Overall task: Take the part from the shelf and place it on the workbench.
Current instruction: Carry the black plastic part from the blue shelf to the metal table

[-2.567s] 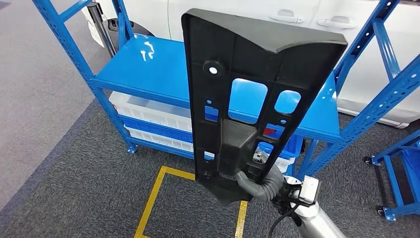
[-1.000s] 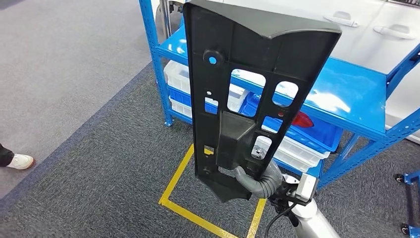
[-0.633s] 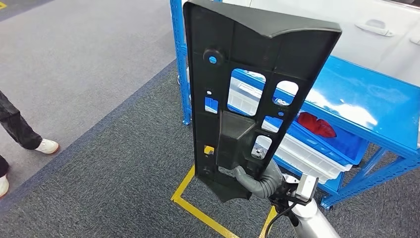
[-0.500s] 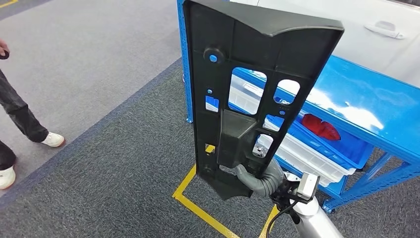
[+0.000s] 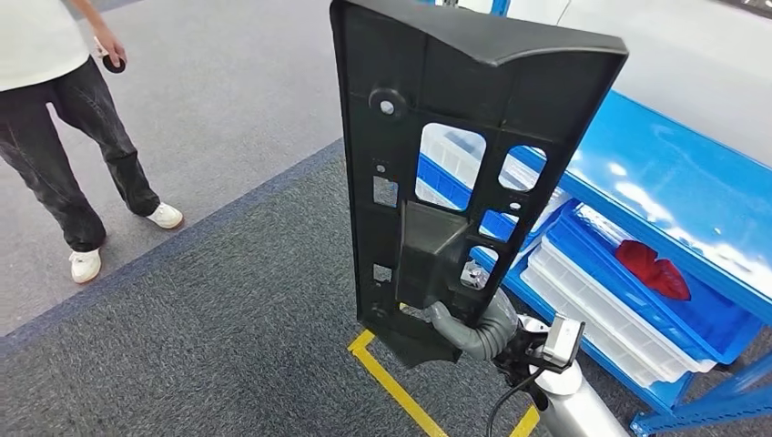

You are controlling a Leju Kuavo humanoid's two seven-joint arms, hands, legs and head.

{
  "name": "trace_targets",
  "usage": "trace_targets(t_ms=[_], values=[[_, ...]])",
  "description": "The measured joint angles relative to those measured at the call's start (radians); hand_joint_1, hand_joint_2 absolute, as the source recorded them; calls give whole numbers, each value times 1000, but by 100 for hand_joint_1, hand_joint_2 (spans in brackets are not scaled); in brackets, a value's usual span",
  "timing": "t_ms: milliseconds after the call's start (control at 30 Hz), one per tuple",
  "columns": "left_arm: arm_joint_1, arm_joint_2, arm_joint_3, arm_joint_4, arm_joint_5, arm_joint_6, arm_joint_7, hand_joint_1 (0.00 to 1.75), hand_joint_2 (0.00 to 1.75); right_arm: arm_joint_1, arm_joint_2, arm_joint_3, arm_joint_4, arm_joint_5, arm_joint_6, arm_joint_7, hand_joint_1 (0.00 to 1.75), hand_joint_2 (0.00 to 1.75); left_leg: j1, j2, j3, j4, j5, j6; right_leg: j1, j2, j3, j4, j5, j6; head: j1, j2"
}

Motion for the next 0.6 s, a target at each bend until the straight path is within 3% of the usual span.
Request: trace_targets(t_ms=[67,133,167,200,233,267,333,400,467,500,533,600], values=[[-3,-2,0,0,0,0,0,0,175,-1,0,0,0,0,0,0,175,175,5,-18,-4,-5,9,13,-6,49,-24,58,-45,10,0,0],[-6,-4,0,0,0,0,0,0,175,1,0,-1,0,0,0,-1,175,175,5,-37,-12,-5,17,20,-11,101,-80,189,-116,16,0,0],[-7,-6,0,0,0,-1,0,0,175,2,0,-1,0,0,0,-1,175,175,4,-49,-17,-5,20,21,-12,109,-107,249,-139,17,0,0],[-8,-7,0,0,0,-2,0,0,175,3,0,-1,0,0,0,-1,175,175,4,-62,-20,-4,23,21,-12,112,-119,279,-141,16,0,0],[-9,-8,0,0,1,-2,0,0,175,4,0,-1,0,0,0,-1,175,175,3,-75,-21,-4,25,19,-12,113,-113,270,-124,14,0,0],[-10,-10,0,0,1,-3,0,0,175,4,0,-1,0,0,0,-1,175,175,3,-88,-21,-4,27,17,-12,119,-85,218,-90,10,0,0],[-13,-14,0,0,2,-4,0,0,175,4,0,-1,0,0,0,-1,175,175,2,-113,-23,-3,31,12,-13,164,-18,79,-24,-2,0,0],[-16,-17,0,0,3,-4,-1,0,175,4,0,-1,0,1,-1,-3,175,175,5,-135,-33,-1,36,2,-13,202,15,2,-7,-8,0,0],[-18,-18,0,0,4,-4,-2,0,175,4,0,-1,0,2,0,-4,175,175,8,-158,-43,-5,45,-12,-11,191,20,-13,-10,-10,0,0],[-18,-18,0,0,4,-4,-3,0,175,4,0,-1,0,3,0,-4,175,175,7,-154,-46,-2,44,-18,-13,177,22,-19,-6,-12,0,0],[-18,-17,0,0,4,-3,-3,0,175,3,1,-1,0,3,0,-5,175,175,4,-135,-52,13,32,-23,-15,163,25,-26,-3,-17,0,0],[-19,-14,0,0,4,-2,-2,0,175,3,2,-1,0,3,1,-6,175,175,-1,-74,-82,100,-23,-31,-16,132,30,-35,2,-23,0,0]])
